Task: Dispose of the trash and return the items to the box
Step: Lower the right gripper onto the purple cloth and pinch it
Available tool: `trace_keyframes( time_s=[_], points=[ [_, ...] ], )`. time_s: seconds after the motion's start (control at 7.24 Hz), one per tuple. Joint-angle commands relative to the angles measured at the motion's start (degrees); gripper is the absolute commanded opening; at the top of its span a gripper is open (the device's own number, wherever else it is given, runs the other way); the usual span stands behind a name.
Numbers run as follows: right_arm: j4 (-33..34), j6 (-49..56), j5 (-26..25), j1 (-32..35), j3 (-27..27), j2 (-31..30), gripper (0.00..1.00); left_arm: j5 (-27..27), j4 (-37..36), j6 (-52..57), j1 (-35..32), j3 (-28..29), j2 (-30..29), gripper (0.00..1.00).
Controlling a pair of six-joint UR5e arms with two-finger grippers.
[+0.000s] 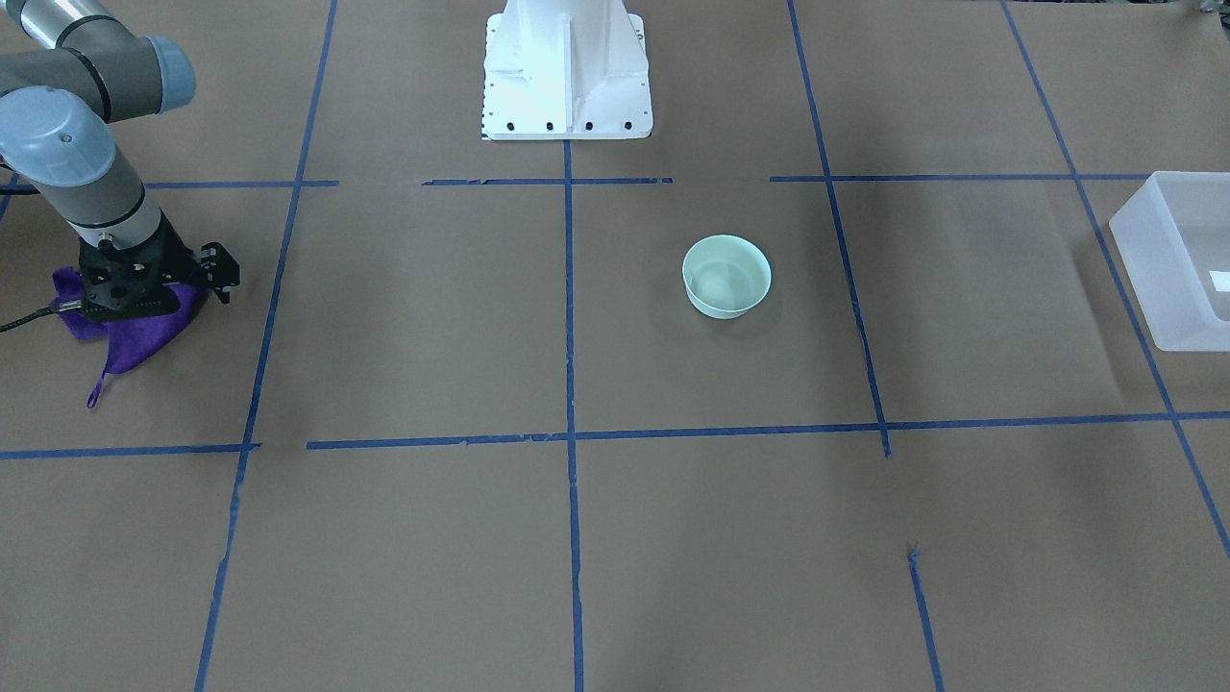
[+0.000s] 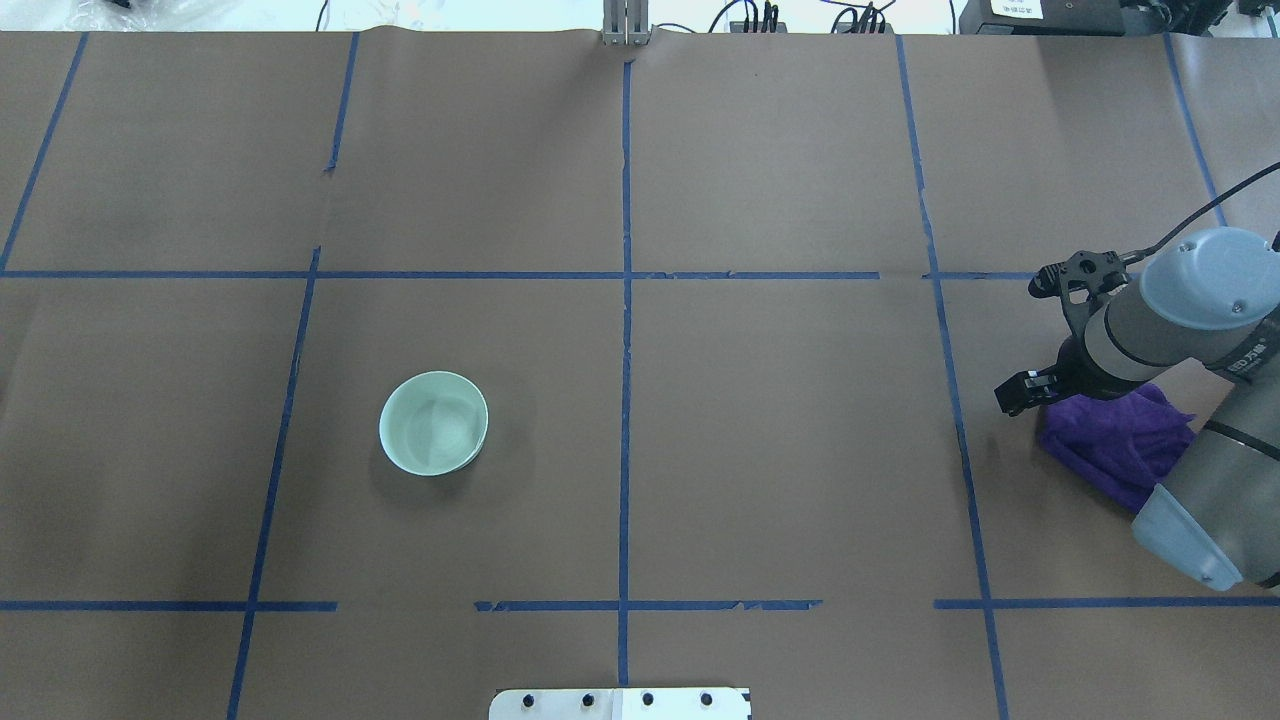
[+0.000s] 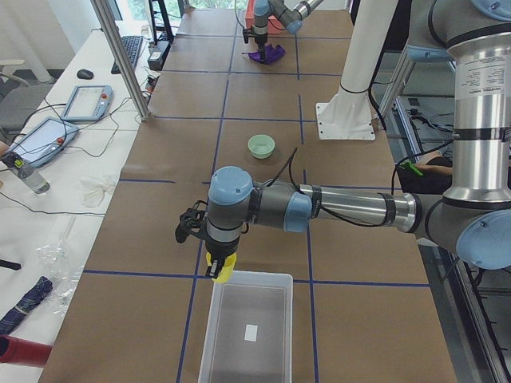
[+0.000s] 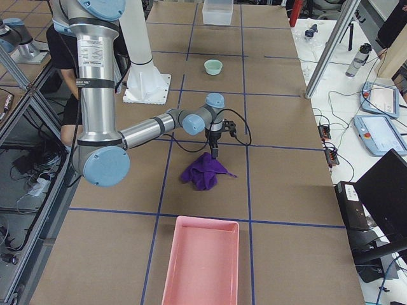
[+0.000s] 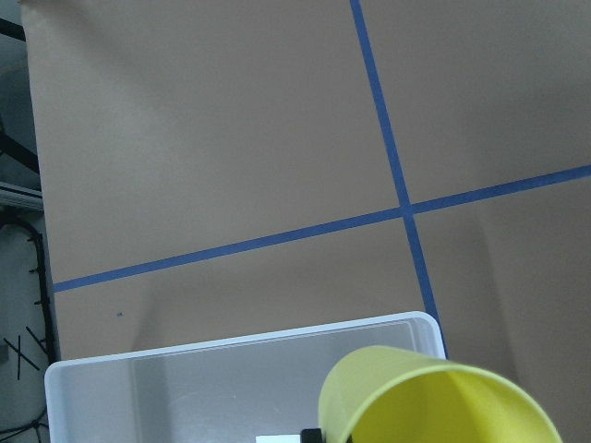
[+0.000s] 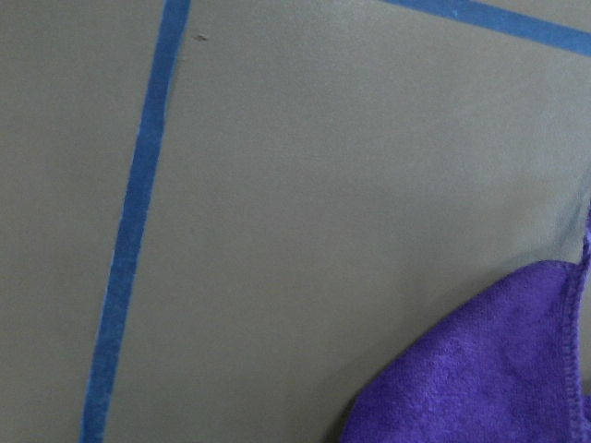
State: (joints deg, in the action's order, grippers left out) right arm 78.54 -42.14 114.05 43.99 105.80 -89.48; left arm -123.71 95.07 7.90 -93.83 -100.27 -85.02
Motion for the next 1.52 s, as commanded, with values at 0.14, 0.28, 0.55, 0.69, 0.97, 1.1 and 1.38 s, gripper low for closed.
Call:
trace_keyframes(
  time_s=[0.14, 0.28, 0.55, 0.69, 0.97, 1.1, 1.38],
  points=[
    [0.21, 0.13, 0.12, 0.04, -0.33, -0.96, 0.92, 1.28, 0.12, 0.37, -0.57, 2.62, -0.59, 0.00],
    [0.21, 0.13, 0.21, 0.04, -0.33, -0.96, 0.73, 1.28, 0.12, 0.37, -0.66, 2.62, -0.59, 0.00],
    [1.44, 0.39, 0.65, -0.05, -0.60, -0.87, 0.22, 1.28, 0.12, 0.37, -0.83, 2.71, -0.50, 0.00],
    [1.44, 0.57, 0.65, -0.05, -0.42, -0.87, 0.00, 1.37, 0.12, 0.37, -0.92, 2.71, -0.50, 0.00],
    [1.35, 0.57, 0.56, 0.56, 0.71, -1.13, 0.00, 1.10, 0.47, 0.28, -0.92, 6.20, -0.94, 0.00],
    [1.18, 0.57, 0.56, 1.26, 3.24, -2.87, 0.00, 1.02, 0.65, 0.28, -0.92, 8.31, -1.29, 0.00],
    [1.53, 0.39, 3.09, 7.39, 7.92, -4.03, 0.00, 0.84, 0.38, -0.33, -1.01, 9.29, -0.94, 0.00]
  ],
)
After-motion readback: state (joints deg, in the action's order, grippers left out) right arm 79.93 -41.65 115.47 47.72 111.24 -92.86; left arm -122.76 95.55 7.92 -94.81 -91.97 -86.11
